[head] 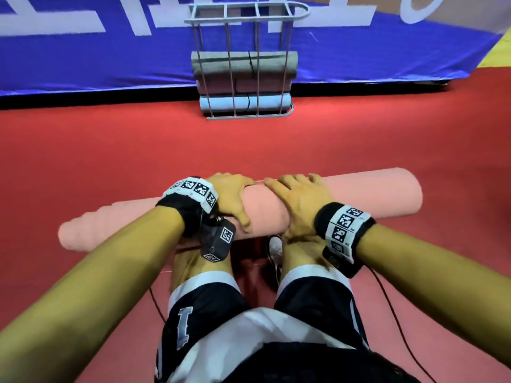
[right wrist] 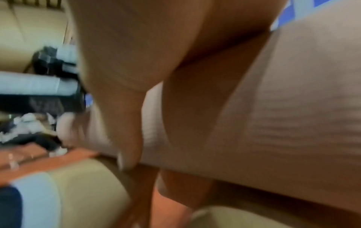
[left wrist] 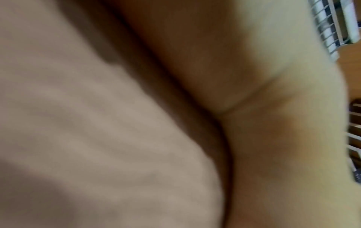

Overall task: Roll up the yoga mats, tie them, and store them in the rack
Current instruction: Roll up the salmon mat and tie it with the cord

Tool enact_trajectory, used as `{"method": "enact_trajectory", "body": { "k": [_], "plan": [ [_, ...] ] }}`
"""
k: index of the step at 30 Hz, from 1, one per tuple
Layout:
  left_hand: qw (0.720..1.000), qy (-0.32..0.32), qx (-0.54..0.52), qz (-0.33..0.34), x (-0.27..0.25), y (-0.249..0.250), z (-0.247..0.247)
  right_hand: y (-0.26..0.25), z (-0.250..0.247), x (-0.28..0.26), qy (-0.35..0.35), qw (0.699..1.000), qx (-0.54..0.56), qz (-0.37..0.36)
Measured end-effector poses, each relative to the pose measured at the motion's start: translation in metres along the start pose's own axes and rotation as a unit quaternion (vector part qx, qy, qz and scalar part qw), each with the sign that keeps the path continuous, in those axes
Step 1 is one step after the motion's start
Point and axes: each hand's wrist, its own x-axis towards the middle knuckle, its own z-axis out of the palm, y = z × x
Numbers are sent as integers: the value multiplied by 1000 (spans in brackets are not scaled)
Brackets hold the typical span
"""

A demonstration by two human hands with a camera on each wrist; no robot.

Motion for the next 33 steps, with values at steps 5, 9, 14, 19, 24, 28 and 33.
{"method": "enact_trajectory", "body": {
  "k": [5, 9, 14, 19, 24, 28, 33],
  "plan": [
    [990, -45, -134, 13, 153, -98, 94, 11, -15, 28, -33, 999, 39, 6],
    [999, 42, -4, 14, 17, -5, 11, 24, -31, 45, -87, 989, 119, 21],
    [988, 124, 87, -10, -4, 10, 34, 32, -39, 68, -128, 976, 177, 24],
    [986, 135, 99, 9, 2, 6, 26, 29, -28, 64, -77, 986, 145, 0],
    [987, 128, 93, 20, 4, 4, 18, 13, 4, 37, 52, 998, 7, -25],
    [982, 150, 116, 15, 2, 7, 22, 0, 32, 25, 119, 993, -7, 20],
    [988, 121, 97, 5, -1, 6, -7, 6, -5, 38, 85, 996, -9, 21]
  ]
}}
